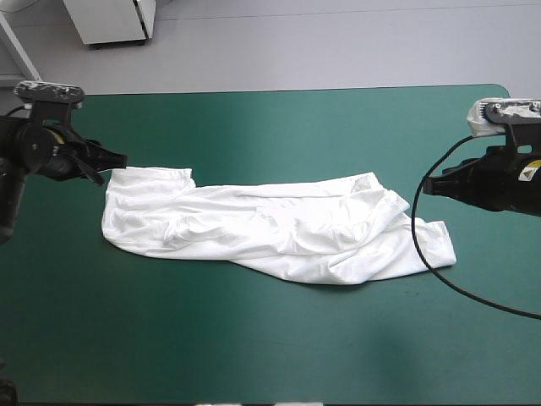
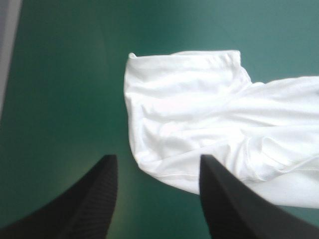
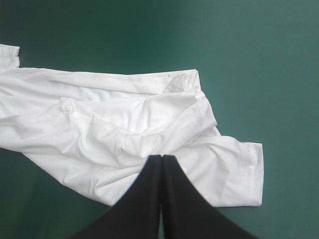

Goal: Fold the cloth

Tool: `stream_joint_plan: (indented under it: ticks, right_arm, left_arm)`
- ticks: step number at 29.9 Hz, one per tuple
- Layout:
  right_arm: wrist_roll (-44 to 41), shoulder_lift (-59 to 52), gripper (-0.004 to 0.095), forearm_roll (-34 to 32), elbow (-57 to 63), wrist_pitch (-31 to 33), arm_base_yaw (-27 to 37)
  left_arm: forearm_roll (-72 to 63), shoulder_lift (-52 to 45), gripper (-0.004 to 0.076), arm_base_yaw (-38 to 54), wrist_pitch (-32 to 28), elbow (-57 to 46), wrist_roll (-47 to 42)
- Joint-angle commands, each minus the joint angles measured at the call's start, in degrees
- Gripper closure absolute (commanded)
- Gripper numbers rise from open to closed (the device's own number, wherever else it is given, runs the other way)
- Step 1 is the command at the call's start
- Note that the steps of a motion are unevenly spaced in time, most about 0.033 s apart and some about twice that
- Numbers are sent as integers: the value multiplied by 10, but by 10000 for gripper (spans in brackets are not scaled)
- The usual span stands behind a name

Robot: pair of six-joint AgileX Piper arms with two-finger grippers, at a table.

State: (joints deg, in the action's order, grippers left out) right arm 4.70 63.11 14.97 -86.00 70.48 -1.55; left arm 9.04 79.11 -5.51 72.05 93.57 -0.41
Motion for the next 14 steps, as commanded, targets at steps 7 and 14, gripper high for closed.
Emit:
stream_joint_plan:
  ticks: [7, 14]
  right_arm:
    - [12, -2, 925, 9, -17, -33, 0]
    - [12, 3, 925, 9, -17, -52, 0]
  left_arm:
    - [-130, 89, 246, 102, 16, 19, -25]
    - [-94, 151, 246, 160, 7, 19, 24]
